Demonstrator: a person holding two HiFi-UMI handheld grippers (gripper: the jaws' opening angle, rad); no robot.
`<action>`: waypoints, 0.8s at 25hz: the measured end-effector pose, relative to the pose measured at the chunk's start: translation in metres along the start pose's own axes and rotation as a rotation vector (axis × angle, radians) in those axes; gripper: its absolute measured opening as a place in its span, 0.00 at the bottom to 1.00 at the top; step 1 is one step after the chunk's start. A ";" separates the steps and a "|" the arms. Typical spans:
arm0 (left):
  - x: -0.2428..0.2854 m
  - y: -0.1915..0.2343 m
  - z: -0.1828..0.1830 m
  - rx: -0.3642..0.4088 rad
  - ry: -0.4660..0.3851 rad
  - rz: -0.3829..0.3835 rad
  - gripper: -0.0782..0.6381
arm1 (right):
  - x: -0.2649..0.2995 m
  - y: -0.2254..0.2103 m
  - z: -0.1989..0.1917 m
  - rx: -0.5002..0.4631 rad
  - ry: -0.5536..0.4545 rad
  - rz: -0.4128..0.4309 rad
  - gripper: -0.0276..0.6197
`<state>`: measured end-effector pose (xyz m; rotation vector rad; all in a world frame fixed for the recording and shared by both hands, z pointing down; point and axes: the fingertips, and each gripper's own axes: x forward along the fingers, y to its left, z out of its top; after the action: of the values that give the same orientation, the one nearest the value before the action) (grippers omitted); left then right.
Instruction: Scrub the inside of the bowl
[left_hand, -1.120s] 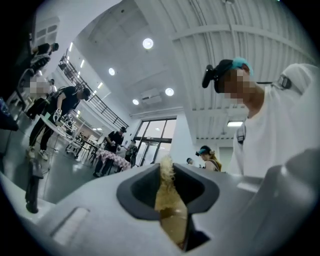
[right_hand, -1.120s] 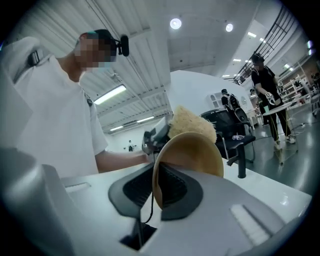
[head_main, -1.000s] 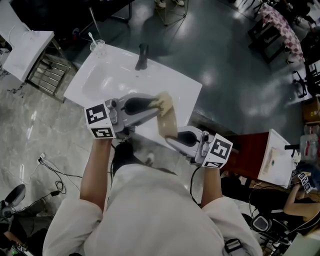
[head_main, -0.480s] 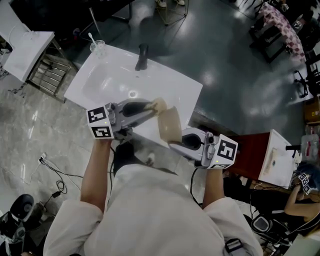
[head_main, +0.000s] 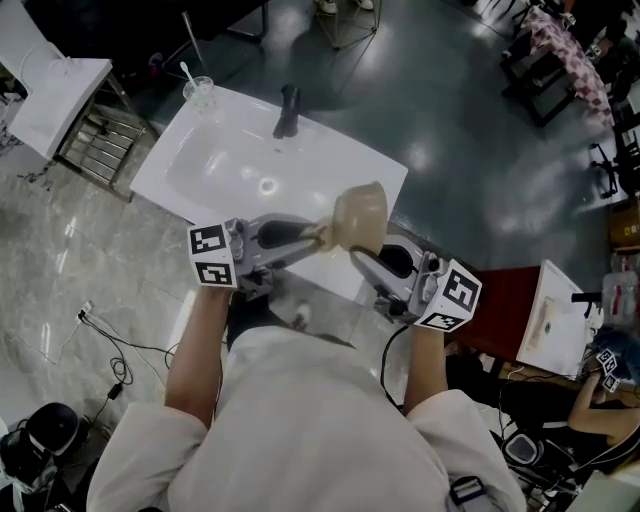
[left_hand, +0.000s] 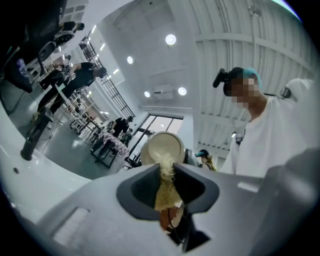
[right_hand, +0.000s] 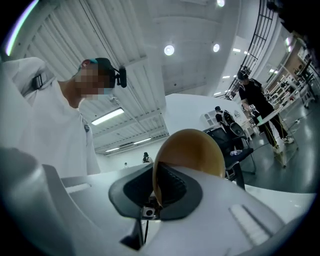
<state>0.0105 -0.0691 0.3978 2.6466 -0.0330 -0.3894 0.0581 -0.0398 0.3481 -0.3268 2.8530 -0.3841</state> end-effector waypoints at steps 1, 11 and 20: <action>0.002 -0.003 0.001 0.000 -0.005 -0.010 0.22 | 0.000 -0.005 -0.001 0.001 0.001 -0.029 0.06; 0.003 -0.026 0.020 0.107 0.001 -0.030 0.22 | -0.004 -0.043 -0.046 -0.092 0.260 -0.269 0.06; 0.009 -0.036 0.072 0.173 -0.122 -0.045 0.22 | 0.009 -0.019 -0.074 -0.099 0.363 -0.184 0.06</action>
<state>-0.0026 -0.0698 0.3176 2.7936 -0.0477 -0.5873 0.0332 -0.0433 0.4211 -0.5970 3.2144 -0.3697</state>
